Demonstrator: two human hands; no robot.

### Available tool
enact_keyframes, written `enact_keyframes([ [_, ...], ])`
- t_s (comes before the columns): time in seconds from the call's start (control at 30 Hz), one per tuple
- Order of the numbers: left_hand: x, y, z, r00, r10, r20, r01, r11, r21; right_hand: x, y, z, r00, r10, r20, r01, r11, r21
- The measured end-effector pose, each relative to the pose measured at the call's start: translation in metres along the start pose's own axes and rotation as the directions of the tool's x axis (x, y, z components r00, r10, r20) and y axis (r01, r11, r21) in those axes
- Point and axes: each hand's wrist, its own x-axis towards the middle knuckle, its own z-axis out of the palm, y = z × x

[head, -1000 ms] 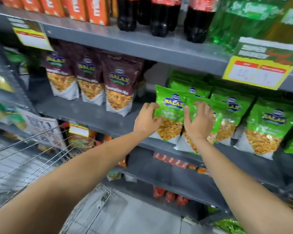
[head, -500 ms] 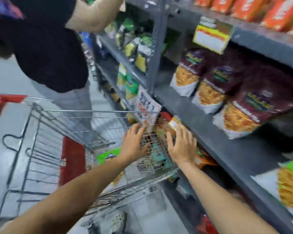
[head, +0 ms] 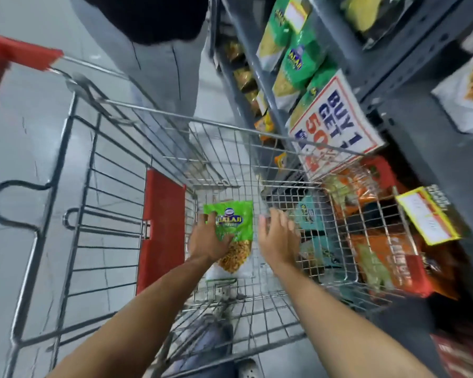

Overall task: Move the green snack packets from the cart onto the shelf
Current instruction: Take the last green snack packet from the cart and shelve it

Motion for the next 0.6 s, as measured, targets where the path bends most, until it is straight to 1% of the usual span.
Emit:
enact_keyframes([
  [0.07,0.011,-0.011,0.012,0.995,-0.092,0.027,0.093,0.995,-0.041,0.010,-0.005,0.022,0.999,0.031,0.039,-0.030,0.999,-0.016],
  [0.13,0.018,-0.022,0.026,0.982,-0.171,0.082,0.176,0.983,-0.045,0.019,-0.007,0.040,0.989,0.067,0.130,-0.058,0.996,-0.075],
  [0.2,0.027,-0.033,0.043,0.953,-0.256,0.164,0.274,0.957,-0.099,0.024,-0.005,0.061,0.960,0.116,0.255,-0.088,0.989,-0.119],
  [0.27,0.032,-0.037,0.053,0.935,-0.280,0.216,0.315,0.938,-0.146,0.028,-0.003,0.074,0.927,0.148,0.346,-0.130,0.989,-0.075],
  [0.33,0.037,-0.037,0.058,0.916,-0.313,0.250,0.361,0.915,-0.178,0.031,-0.001,0.088,0.926,0.158,0.343,-0.144,0.987,-0.066],
  [0.4,0.042,-0.039,0.064,0.896,-0.342,0.283,0.401,0.897,-0.186,0.032,0.000,0.099,0.904,0.201,0.379,-0.194,0.979,-0.055],
  [0.5,0.050,-0.049,0.076,0.878,-0.336,0.340,0.414,0.891,-0.187,0.036,0.001,0.111,0.809,0.235,0.539,-0.344,0.932,0.110],
  [0.53,0.052,-0.051,0.077,0.874,-0.335,0.351,0.413,0.893,-0.178,0.038,0.002,0.113,0.781,0.239,0.577,-0.394,0.905,0.158],
  [0.6,0.057,-0.057,0.081,0.878,-0.327,0.349,0.397,0.906,-0.150,0.043,0.006,0.116,0.728,0.289,0.622,-0.505,0.839,0.201],
])
